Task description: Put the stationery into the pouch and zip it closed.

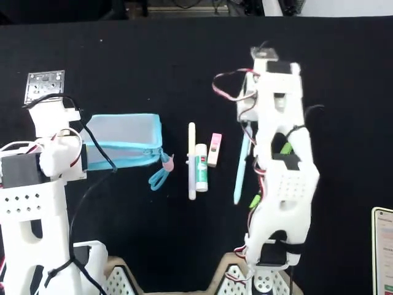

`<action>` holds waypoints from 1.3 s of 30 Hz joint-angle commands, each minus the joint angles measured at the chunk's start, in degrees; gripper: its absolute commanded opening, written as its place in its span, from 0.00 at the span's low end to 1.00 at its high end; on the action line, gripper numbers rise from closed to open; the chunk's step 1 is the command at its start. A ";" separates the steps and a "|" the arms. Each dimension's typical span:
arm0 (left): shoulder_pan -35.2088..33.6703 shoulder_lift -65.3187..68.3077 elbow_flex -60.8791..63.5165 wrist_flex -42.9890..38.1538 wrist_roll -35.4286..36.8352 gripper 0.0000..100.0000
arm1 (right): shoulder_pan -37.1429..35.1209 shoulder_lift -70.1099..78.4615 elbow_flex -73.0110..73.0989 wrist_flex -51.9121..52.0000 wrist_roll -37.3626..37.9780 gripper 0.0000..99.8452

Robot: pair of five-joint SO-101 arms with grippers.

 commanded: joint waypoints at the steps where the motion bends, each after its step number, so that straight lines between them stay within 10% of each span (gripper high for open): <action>1: 0.13 0.18 1.01 -0.62 0.79 0.03 | -1.05 1.10 -0.04 -2.20 -1.93 0.12; 39: 0.22 0.18 1.10 -0.62 0.79 0.03 | -3.69 -1.63 12.00 -1.49 0.53 0.09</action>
